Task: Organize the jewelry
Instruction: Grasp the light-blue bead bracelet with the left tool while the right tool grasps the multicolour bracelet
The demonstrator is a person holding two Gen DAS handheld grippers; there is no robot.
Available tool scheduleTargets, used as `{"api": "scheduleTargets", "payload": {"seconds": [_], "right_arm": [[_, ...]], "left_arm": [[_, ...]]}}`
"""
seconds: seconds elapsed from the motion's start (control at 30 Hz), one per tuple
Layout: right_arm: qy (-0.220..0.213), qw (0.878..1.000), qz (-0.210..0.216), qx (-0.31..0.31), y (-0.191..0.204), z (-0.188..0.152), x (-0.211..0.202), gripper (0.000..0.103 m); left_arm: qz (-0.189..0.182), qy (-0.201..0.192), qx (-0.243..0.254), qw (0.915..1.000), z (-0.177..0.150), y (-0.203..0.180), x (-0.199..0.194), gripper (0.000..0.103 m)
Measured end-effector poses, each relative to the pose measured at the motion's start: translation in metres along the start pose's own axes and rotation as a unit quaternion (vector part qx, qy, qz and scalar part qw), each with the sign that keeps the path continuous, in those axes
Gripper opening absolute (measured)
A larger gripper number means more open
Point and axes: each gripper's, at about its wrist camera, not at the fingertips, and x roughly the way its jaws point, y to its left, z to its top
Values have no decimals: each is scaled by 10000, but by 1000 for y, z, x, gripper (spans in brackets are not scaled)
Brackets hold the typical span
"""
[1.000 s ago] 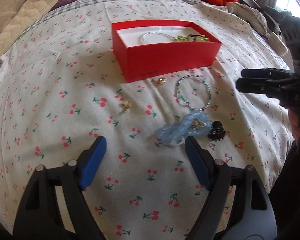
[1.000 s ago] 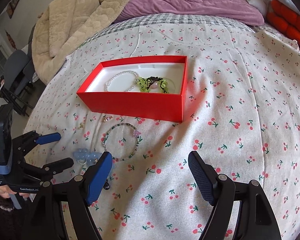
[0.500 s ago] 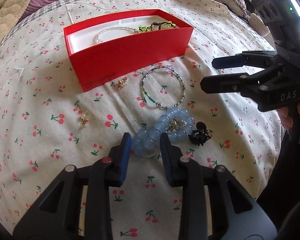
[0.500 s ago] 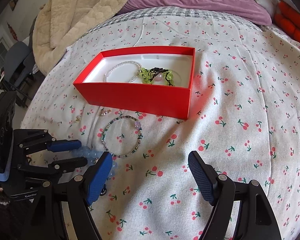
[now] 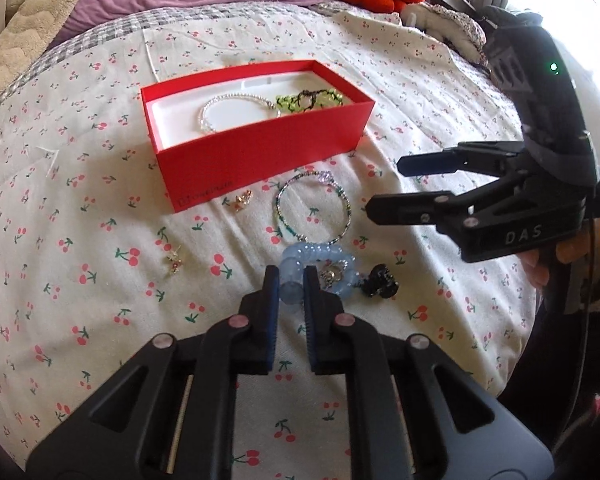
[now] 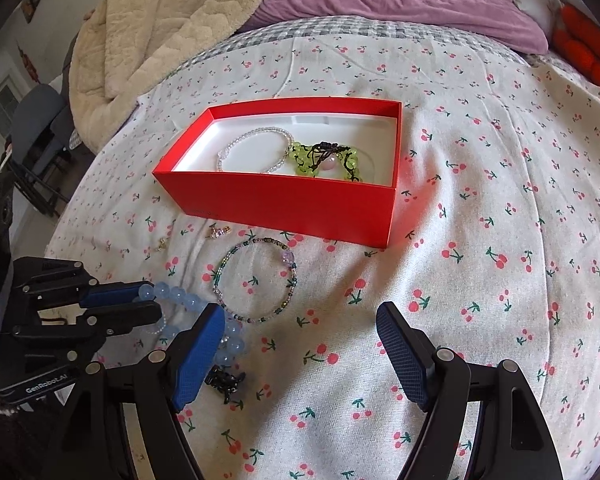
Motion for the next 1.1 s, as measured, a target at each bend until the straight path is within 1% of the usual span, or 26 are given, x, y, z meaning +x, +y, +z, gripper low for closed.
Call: {"api": "scheduleTargets", "payload": {"seconds": [0.23,0.37,0.47,0.6,0.67,0.77,0.83,0.97,1.07,1.1], "right_arm": [[-22,10000,58,7,3,2,-1,79],[-35,9999,102,-8,7,3,0,79],[-82,9998,178,15,7,3,0,76],[-125,9998,137,-51,10,6,3,64],[-129,9998,117,-98,12,7,7,61],[-91,9998,14,-192,16,10,16,58],[-58,9995,-109,-301,18,12,23,52],[66,9986,-284,-447,19,15,39,43],[50,9979,-351,-538,21,17,44,40],[42,9978,-368,-558,21,18,45,38]], "left_arm": [[-278,-294,-46,9992,6,-11,-20,13],[-361,-460,-65,9983,10,-14,-32,13],[-389,-601,-172,9973,10,-12,-41,13],[-291,-721,-372,9963,11,-3,-49,13],[-220,-724,-506,9958,11,4,-49,13],[-53,-674,-700,9953,10,15,-47,13],[45,-617,-825,9947,9,21,-45,13],[211,-513,-964,9938,7,30,-41,13],[227,-491,-1025,9933,7,35,-41,13],[237,-486,-1040,9931,6,36,-41,13]]}}
